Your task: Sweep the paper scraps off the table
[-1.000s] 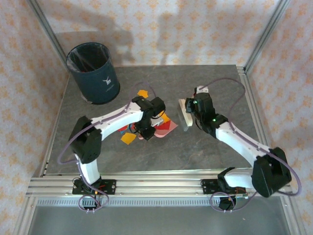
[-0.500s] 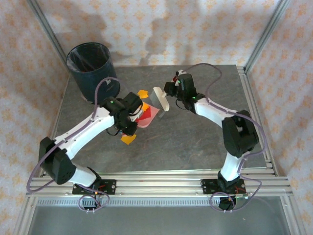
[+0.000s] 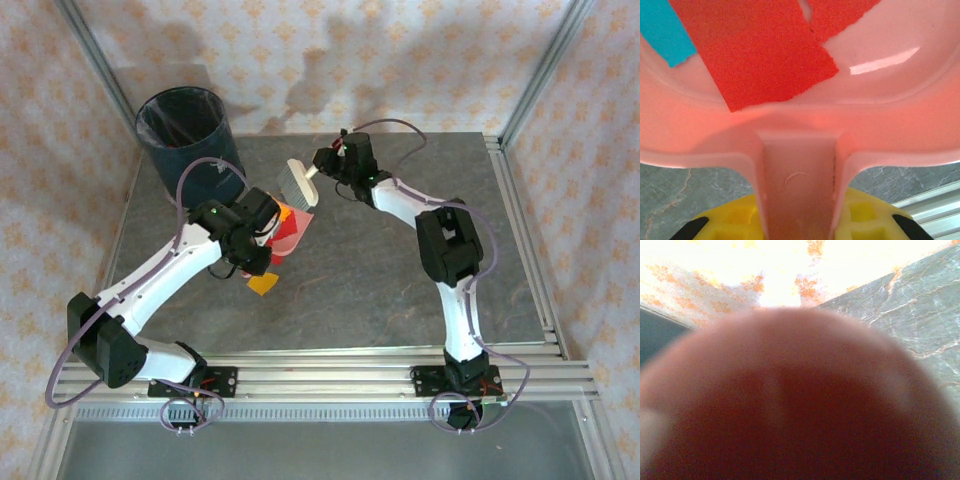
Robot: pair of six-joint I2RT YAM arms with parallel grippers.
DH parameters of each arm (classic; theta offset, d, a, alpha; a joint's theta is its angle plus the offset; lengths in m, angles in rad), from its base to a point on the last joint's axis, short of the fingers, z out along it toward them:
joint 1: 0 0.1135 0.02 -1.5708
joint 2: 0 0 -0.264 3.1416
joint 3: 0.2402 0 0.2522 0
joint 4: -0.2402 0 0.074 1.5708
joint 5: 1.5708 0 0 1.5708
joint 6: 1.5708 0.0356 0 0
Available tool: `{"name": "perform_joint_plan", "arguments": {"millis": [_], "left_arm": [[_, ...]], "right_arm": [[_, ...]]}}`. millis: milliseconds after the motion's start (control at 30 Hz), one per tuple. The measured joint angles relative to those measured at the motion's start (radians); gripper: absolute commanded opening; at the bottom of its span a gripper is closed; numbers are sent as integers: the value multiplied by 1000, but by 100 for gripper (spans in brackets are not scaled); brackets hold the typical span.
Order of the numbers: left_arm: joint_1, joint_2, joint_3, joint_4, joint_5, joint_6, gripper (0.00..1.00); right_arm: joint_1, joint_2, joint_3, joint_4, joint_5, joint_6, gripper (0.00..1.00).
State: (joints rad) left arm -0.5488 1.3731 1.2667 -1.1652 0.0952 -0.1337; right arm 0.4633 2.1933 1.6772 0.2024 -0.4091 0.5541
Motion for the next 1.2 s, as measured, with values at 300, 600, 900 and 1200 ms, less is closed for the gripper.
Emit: {"name": "perform_joint_plan", "arguments": {"millis": [300, 600, 900, 1200], "left_arm": [[2, -3, -21, -3, 1, 0, 0], [2, -5, -27, -4, 32, 9, 0], [-22, 63, -24, -3, 59, 31, 0], [-103, 193, 30, 0, 73, 57, 0]], "right_arm": [[-16, 124, 123, -97, 37, 116, 0], [-26, -17, -142, -65, 134, 153, 0], [-27, -323, -494, -84, 279, 76, 0], [-28, -624, -738, -196, 395, -27, 0]]}}
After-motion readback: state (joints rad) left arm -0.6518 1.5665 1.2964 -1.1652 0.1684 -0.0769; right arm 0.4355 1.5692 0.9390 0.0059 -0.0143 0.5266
